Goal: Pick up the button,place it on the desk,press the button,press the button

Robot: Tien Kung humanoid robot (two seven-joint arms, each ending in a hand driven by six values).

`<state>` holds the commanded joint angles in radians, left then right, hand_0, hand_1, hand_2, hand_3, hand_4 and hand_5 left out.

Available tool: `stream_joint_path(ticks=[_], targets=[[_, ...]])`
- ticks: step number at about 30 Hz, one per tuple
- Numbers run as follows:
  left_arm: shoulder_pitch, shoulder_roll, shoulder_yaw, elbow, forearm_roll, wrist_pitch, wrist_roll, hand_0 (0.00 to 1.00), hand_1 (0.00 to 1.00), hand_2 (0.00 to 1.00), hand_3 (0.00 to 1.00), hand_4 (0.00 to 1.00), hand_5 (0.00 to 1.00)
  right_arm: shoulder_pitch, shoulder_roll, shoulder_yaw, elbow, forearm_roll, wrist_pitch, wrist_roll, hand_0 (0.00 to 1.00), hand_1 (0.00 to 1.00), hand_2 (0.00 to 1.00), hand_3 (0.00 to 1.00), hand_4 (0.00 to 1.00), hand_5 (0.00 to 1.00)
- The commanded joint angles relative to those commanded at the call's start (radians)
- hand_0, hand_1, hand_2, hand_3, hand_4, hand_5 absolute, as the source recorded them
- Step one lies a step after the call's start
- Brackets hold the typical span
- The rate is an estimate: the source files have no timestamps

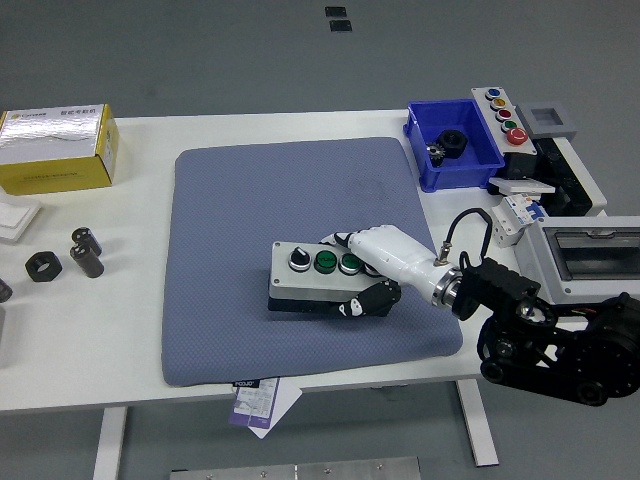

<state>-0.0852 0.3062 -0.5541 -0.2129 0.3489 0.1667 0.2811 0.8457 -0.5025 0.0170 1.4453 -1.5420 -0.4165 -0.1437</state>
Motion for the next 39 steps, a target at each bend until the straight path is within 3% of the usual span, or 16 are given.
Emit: stream_joint_path(ticks=[3,4,9,10,15,16,27,28,30,39], targets=[[0.001,0.000,-0.003,0.000,0.003,0.000,0.001,0.735,0.721,0.686,0.811,0.734,0.231,-0.006,0.005,0.007,0.001,-0.003,0.012,-0.014,0.506,0.616,0.641,0.681,0.363,0.002],[0.000,0.000,-0.003,0.000,0.002,0.000,0.001,0.735,0.722,0.686,0.811,0.734,0.231,-0.009,0.006,0.012,0.000,-0.006,0.014,-0.016,0.583,0.663,0.685,0.702,0.390,0.074],[-0.002,0.000,0.001,0.000,-0.002,-0.001,0.000,0.735,0.722,0.686,0.811,0.734,0.231,-0.016,0.011,0.030,-0.009,-0.015,0.016,-0.016,0.583,0.663,0.685,0.702,0.390,0.074],[-0.003,0.000,0.002,0.000,-0.003,-0.001,-0.001,0.734,0.721,0.686,0.811,0.734,0.231,-0.016,0.011,0.030,-0.010,-0.014,0.017,-0.015,0.729,0.728,0.749,0.741,0.409,0.063],[-0.006,0.003,0.004,0.000,-0.006,-0.002,-0.002,0.734,0.721,0.686,0.811,0.734,0.231,-0.016,0.015,0.028,-0.010,-0.012,0.025,-0.016,0.729,0.728,0.749,0.741,0.409,0.063],[-0.006,0.004,0.003,0.000,-0.006,-0.003,-0.003,0.735,0.722,0.686,0.811,0.733,0.231,-0.016,0.015,0.028,-0.010,-0.010,0.029,-0.017,0.786,0.758,0.777,0.764,0.453,0.057],[-0.003,0.006,-0.003,-0.001,-0.001,-0.005,0.000,0.733,0.721,0.684,0.812,0.733,0.231,-0.021,0.008,0.044,-0.009,0.081,0.050,0.006,0.801,0.771,0.788,0.776,0.462,0.066],[-0.002,0.007,-0.003,-0.001,-0.001,-0.005,0.000,0.734,0.721,0.682,0.812,0.733,0.231,-0.022,0.007,0.046,-0.008,0.095,0.054,0.009,0.825,0.800,0.830,0.831,0.490,0.063],[-0.002,0.007,-0.004,-0.001,0.000,-0.005,0.001,0.734,0.721,0.682,0.812,0.733,0.231,-0.022,0.005,0.050,-0.007,0.122,0.061,0.014,0.825,0.800,0.830,0.831,0.490,0.063],[0.000,0.006,-0.009,-0.002,0.004,-0.004,0.003,0.733,0.721,0.683,0.813,0.733,0.231,-0.024,-0.019,0.112,0.013,0.320,0.149,0.068,0.843,0.810,0.851,0.861,0.506,0.064]])
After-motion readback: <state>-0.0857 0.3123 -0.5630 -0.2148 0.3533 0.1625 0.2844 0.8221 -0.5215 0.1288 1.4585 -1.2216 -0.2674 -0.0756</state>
